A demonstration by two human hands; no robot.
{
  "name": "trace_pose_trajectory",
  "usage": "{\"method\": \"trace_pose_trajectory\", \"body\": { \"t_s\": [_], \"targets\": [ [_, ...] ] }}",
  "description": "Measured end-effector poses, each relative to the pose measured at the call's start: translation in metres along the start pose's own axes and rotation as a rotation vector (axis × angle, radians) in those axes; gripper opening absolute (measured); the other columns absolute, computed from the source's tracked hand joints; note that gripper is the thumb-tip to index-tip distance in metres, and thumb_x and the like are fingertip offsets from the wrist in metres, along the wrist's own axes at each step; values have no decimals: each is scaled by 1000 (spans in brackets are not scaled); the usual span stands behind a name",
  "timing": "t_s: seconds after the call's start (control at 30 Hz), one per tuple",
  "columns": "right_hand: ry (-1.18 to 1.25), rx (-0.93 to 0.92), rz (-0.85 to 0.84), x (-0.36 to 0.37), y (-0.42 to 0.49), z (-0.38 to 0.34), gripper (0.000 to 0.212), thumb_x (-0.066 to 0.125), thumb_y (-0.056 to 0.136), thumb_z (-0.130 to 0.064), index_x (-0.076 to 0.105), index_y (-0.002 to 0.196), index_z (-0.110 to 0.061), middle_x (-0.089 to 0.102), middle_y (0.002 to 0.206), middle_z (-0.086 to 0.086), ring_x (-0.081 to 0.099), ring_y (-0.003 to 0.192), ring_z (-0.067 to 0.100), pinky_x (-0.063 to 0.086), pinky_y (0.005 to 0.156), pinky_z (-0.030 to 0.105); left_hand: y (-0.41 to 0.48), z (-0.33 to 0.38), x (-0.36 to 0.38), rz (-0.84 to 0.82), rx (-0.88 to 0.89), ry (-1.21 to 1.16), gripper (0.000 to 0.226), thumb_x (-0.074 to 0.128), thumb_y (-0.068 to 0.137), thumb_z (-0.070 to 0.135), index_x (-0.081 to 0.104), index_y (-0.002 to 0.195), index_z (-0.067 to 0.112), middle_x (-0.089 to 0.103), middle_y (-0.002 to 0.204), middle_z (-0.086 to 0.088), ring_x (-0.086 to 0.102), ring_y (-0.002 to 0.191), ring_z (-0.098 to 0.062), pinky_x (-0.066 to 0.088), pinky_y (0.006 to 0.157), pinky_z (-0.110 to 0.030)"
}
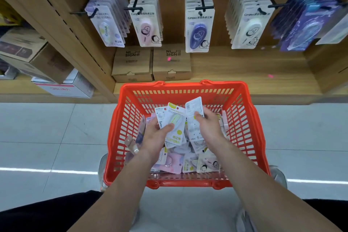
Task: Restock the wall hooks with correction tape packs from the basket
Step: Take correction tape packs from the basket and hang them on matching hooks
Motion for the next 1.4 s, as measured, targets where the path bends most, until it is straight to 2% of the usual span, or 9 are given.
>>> {"method": "trace_pose_trajectory", "body": {
  "t_s": [0.17,0.3,0.4,0.53,0.77,0.93,1.03,1.17,1.4],
  "targets": [
    [79,88,-103,14,0,2,36,44,109,-39,62,139,-32,53,142,-15,51,132,10,38,115,33,6,13,8,-37,129,138,31,71,95,11,65,120,29,76,109,11,71,104,-7,60,86,-27],
    [12,44,-155,16,2,3,45,53,107,-26,49,151,-30,54,141,-10,56,113,0,48,80,12,2,16,20,-135,187,171,31,67,99,15,62,119,39,74,114,16,67,104,5,53,81,-13],
    [52,73,-94,6,4,9,71,73,95,-25,36,156,-26,59,136,0,62,114,11,47,79,23,1,16,20,-166,167,147,29,63,101,16,63,121,37,73,119,14,67,104,5,52,79,-10],
    [75,114,-95,0,1,12,75,87,80,-39,51,144,-25,70,119,-2,71,100,11,53,75,24,1,15,18,-170,140,106,27,60,103,15,65,122,33,75,119,8,71,108,-6,58,86,-23],
    [-132,-29,-224,3,-9,-4,94,82,82,-51,27,159,-45,25,167,-14,23,153,11,31,106,26,0,20,3,-93,106,141,35,65,100,34,60,134,27,74,120,6,72,110,-16,57,99,-48],
    [-226,-74,-365,6,-17,-14,95,84,81,-41,29,157,-47,35,159,-20,33,142,3,34,104,24,-3,26,-2,-107,154,220,35,74,94,28,64,127,23,78,110,5,75,100,-18,60,87,-37],
    [-238,-30,-313,2,-16,-11,91,88,78,-40,37,153,-42,54,133,-7,57,110,4,47,82,20,-5,27,-7,-41,147,175,27,75,93,24,68,118,28,79,106,4,77,94,-19,62,85,-43],
    [-121,118,-238,-13,-13,3,50,89,80,-25,56,117,-21,66,105,6,64,70,15,53,56,26,-8,28,-8,-31,147,150,27,77,92,25,68,118,29,79,106,4,76,97,-20,61,89,-51],
    [69,37,-146,-44,1,2,36,84,80,-4,70,110,-19,74,112,13,73,98,29,59,78,37,-12,35,-16,-21,180,149,25,72,96,29,68,120,30,78,109,7,75,101,-18,59,93,-50]
  ]
}}
Point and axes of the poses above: each hand's wrist, its own y-axis towards the middle knuckle, its own x-axis out of the palm, z = x × y, the point moved 5 cm from there along y, towards the middle knuckle
